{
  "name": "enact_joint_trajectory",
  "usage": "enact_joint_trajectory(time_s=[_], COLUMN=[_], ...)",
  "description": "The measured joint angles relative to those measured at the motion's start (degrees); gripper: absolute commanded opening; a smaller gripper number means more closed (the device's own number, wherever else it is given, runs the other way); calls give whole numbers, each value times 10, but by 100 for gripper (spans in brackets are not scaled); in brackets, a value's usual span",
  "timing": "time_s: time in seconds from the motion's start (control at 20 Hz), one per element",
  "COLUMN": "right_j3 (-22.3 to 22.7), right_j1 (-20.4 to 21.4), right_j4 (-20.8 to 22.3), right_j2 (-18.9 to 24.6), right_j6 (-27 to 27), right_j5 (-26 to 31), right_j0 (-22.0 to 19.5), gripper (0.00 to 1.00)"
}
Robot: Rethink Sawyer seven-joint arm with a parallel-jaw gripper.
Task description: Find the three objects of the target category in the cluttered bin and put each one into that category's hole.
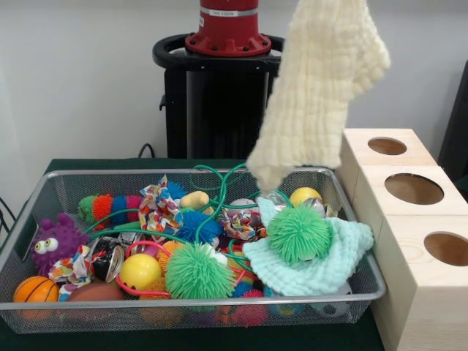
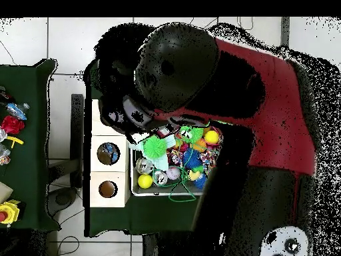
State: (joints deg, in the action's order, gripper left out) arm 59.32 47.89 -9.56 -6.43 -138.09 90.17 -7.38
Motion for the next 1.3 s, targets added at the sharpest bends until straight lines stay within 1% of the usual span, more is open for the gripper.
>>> enact_joint_trajectory(time_s=[0.2,0.4,0.55,0.6,0.65,0.75,0.85,0.9,0.95,1.3], right_j3=[-38,-96,-128,-132,-153,-177,-193,-206,-236,-323], right_j1=[-26,-67,-92,-95,-110,-129,-139,-149,-170,-230], right_j4=[-8,-21,-31,-31,-35,-40,-42,-44,-47,-60], right_j2=[0,0,0,-1,-2,-3,-5,-7,-12,-22], right_j6=[-41,-97,-127,-131,-149,-170,-183,-194,-217,-291], right_j5=[0,0,0,0,0,0,-1,-3,-5,-13], right_j0=[6,9,10,10,12,15,18,21,27,47], gripper=[0,0,0,0,0,0,0,0,0,0])
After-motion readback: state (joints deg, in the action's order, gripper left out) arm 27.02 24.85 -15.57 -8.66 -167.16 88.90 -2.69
